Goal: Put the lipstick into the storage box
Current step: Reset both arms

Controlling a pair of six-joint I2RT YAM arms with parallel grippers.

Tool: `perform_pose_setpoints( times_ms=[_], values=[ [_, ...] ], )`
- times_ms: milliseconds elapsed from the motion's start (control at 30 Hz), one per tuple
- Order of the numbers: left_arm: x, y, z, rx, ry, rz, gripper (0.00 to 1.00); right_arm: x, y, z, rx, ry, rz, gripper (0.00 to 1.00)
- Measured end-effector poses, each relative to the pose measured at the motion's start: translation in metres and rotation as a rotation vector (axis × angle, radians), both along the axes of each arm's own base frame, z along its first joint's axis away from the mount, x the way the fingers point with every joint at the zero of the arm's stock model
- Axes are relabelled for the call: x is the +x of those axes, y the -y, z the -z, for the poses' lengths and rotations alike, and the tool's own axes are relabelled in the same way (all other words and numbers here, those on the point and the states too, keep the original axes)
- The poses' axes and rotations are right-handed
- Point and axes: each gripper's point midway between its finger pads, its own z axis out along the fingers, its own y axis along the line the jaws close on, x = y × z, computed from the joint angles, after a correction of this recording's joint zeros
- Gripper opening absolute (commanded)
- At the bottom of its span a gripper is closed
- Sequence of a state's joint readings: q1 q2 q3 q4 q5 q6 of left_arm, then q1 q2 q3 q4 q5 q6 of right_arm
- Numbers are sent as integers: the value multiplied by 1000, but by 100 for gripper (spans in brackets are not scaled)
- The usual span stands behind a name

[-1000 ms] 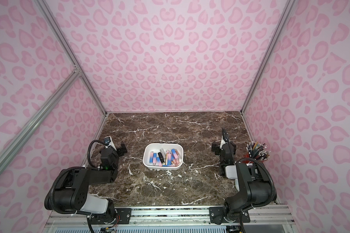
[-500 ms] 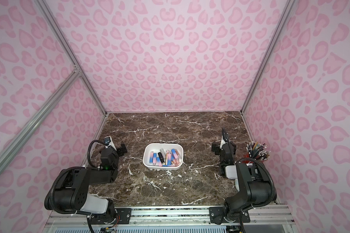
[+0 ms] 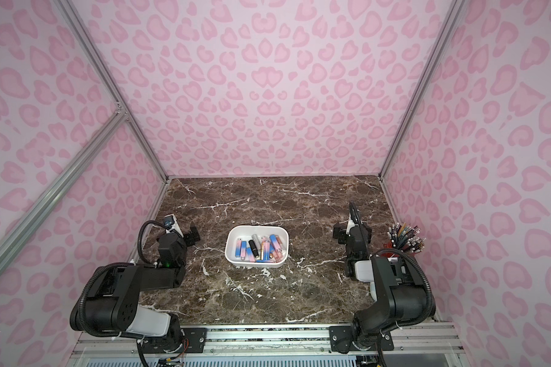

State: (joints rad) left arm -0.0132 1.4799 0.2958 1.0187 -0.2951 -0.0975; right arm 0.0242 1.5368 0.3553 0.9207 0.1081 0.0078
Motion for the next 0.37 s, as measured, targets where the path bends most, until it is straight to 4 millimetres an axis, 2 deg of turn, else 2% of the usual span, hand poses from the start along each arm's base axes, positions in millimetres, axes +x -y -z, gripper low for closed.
perform_pose_setpoints(
  times_ms=[367],
  values=[
    [7,15,0,1,-10,97,98,0,0,0,0,0,0,100]
  ],
)
